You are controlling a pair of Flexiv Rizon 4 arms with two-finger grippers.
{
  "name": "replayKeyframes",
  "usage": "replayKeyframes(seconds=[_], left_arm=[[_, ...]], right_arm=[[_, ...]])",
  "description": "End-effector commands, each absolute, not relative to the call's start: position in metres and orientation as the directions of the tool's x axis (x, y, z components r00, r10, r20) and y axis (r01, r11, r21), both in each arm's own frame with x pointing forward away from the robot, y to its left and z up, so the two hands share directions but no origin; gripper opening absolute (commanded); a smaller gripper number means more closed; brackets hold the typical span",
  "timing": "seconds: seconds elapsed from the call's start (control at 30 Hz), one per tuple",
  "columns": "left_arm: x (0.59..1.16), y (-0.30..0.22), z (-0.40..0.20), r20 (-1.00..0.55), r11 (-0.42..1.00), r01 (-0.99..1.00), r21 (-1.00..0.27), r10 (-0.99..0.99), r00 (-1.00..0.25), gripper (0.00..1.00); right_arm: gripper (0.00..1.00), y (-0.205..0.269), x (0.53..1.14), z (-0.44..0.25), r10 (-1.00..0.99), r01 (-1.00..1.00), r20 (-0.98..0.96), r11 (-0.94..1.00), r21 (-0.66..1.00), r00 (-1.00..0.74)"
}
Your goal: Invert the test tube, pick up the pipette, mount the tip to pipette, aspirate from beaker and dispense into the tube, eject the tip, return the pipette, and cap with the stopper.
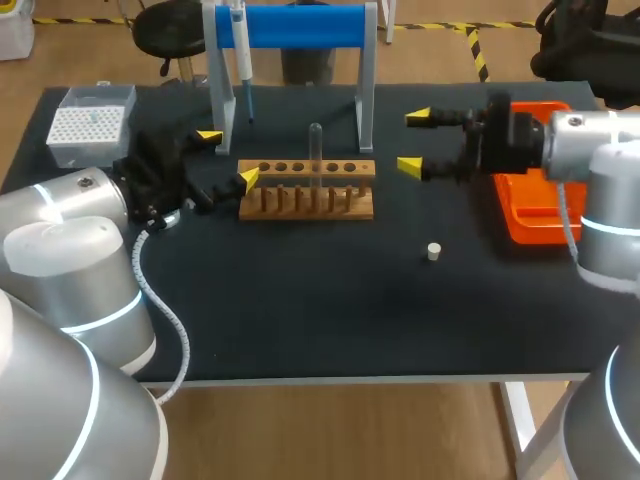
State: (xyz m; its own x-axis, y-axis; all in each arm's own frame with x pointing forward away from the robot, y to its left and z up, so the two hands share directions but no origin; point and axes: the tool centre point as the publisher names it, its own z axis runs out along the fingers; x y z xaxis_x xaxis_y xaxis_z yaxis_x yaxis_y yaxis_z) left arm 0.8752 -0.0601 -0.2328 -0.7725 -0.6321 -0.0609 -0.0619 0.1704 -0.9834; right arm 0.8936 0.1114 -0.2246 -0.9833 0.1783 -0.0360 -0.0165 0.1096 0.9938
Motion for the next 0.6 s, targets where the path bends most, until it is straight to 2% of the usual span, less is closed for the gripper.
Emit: replayKeyframes(seconds=[0.03,0.6], left_arm=[[0.873,-0.06,-0.235,-0.063,0.165,-0.055,-0.985,-0.636,-0.769,1.0],[0.873,-0.06,-0.235,-0.063,0.165,-0.055,-0.985,-0.636,-0.769,1.0]], right_arm=[[1.0,0.132,0.921,-0.233,-0.017,-0.002,-0.001,0.061,0.998,-1.0],[1.0,0.193,0.935,-0.245,-0.147,0.012,0.012,0.004,1.0,-0.989]])
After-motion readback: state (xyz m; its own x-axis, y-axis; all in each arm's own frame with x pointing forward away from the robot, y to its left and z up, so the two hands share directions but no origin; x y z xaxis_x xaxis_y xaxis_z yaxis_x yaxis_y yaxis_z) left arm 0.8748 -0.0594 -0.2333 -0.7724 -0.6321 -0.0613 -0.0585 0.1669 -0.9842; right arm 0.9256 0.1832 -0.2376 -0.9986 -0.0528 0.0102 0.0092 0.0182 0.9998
